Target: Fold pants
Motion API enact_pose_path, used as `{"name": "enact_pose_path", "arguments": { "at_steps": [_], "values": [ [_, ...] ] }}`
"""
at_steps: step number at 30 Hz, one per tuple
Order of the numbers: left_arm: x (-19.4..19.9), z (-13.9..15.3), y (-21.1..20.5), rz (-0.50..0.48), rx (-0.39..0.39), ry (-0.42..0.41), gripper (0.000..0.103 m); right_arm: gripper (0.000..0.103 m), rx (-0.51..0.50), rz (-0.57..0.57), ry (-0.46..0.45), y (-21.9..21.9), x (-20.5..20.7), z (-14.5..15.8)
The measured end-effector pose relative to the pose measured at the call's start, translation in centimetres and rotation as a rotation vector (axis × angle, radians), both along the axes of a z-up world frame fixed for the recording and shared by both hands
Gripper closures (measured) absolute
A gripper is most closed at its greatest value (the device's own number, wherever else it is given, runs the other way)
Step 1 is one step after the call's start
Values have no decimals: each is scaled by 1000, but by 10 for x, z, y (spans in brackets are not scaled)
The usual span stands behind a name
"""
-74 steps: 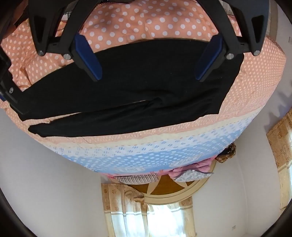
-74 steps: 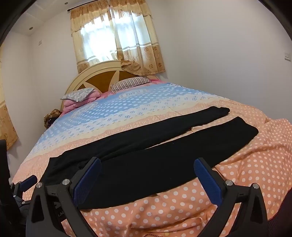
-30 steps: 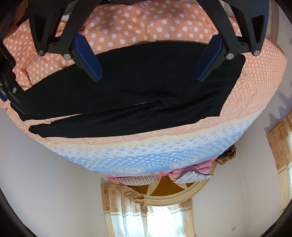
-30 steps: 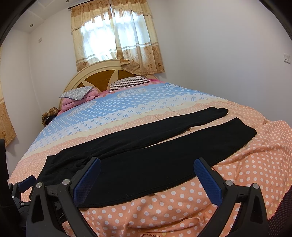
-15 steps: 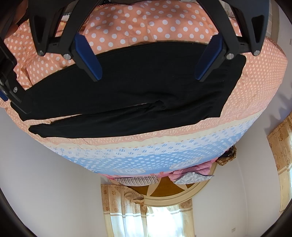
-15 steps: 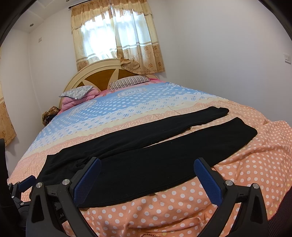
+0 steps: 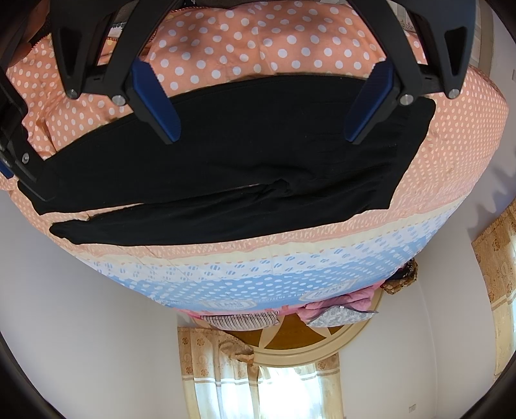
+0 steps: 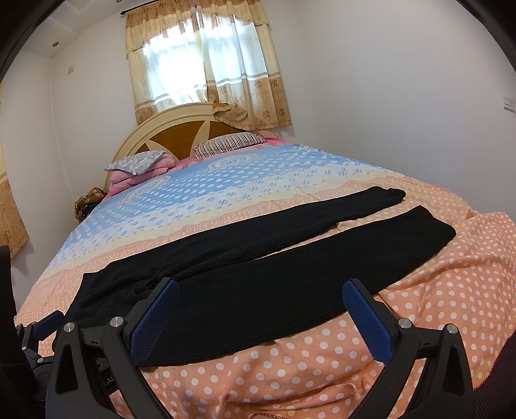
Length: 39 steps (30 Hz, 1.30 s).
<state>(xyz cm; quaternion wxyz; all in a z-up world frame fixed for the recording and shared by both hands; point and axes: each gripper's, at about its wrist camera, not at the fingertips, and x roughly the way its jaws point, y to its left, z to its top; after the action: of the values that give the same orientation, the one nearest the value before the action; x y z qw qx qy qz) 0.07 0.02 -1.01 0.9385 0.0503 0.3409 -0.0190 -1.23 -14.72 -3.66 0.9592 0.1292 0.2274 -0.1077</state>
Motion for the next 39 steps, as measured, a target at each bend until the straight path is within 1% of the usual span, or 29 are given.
{"name": "enact_pose_path", "arguments": {
  "at_steps": [18, 25, 28, 31, 34, 36, 37, 38, 39],
  "values": [
    [2, -7, 0, 2, -1, 16, 0, 1, 6, 3, 8, 3, 2, -6],
    [15, -13, 10, 7, -1, 36, 0, 1, 11, 3, 25, -2, 10, -12],
    [31, -17, 31, 38, -4, 54, 0, 1, 25, 6, 35, -9, 18, -16],
    [51, -20, 67, 102, 1, 61, 0, 1, 24, 24, 61, -12, 35, -24],
    [78, -19, 121, 165, -25, 72, 0, 1, 13, 55, 90, -12, 54, -29],
    [99, -18, 156, 196, -43, 65, 0, 1, 9, 85, 101, -11, 69, -32],
    [110, -19, 171, 197, -45, 57, 1, 1, 4, 106, 104, -10, 78, -32],
    [121, -21, 179, 194, -40, 56, 6, 1, 1, 124, 105, -8, 86, -33],
    [137, -25, 192, 185, -34, 75, 9, 2, 3, 144, 110, -5, 95, -32]
  ]
}}
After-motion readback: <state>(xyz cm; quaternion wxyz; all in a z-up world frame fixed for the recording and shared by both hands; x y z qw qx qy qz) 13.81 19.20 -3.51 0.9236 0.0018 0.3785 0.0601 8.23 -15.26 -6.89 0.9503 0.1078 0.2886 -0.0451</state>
